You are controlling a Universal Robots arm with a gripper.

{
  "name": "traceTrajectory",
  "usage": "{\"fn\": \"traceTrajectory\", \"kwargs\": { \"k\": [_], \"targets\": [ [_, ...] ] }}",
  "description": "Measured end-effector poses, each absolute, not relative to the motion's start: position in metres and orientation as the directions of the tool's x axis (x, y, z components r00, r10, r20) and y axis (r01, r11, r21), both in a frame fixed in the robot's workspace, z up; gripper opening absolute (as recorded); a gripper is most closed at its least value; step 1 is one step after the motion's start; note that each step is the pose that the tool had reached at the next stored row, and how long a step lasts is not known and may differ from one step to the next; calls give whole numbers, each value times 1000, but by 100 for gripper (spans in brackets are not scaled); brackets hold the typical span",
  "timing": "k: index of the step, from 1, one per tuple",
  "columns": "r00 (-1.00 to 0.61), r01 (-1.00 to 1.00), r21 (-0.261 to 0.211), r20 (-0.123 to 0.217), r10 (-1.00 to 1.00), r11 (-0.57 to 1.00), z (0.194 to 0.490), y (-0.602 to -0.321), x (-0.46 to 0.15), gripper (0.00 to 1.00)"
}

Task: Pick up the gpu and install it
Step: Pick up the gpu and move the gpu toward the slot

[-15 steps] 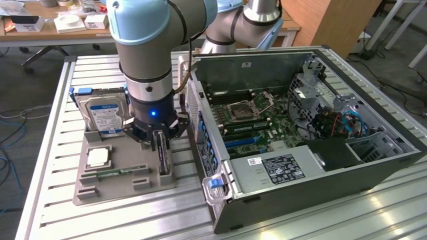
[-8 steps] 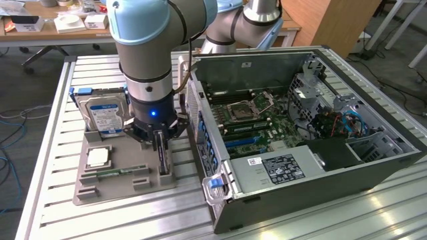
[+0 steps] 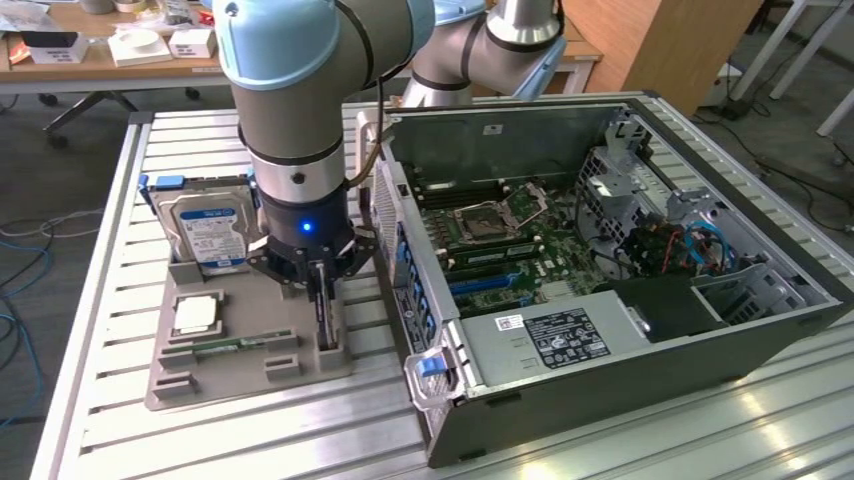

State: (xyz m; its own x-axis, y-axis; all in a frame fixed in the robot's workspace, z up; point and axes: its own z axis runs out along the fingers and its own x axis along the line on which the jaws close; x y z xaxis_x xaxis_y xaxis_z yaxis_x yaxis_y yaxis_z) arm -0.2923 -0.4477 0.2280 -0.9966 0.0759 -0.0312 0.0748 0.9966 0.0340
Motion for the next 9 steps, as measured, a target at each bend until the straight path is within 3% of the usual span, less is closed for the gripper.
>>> {"fn": "traceTrajectory", "kwargs": {
  "k": [9],
  "targets": [
    [-997,75,34,-31,76,997,228,-448,-292,26]
  ]
}}
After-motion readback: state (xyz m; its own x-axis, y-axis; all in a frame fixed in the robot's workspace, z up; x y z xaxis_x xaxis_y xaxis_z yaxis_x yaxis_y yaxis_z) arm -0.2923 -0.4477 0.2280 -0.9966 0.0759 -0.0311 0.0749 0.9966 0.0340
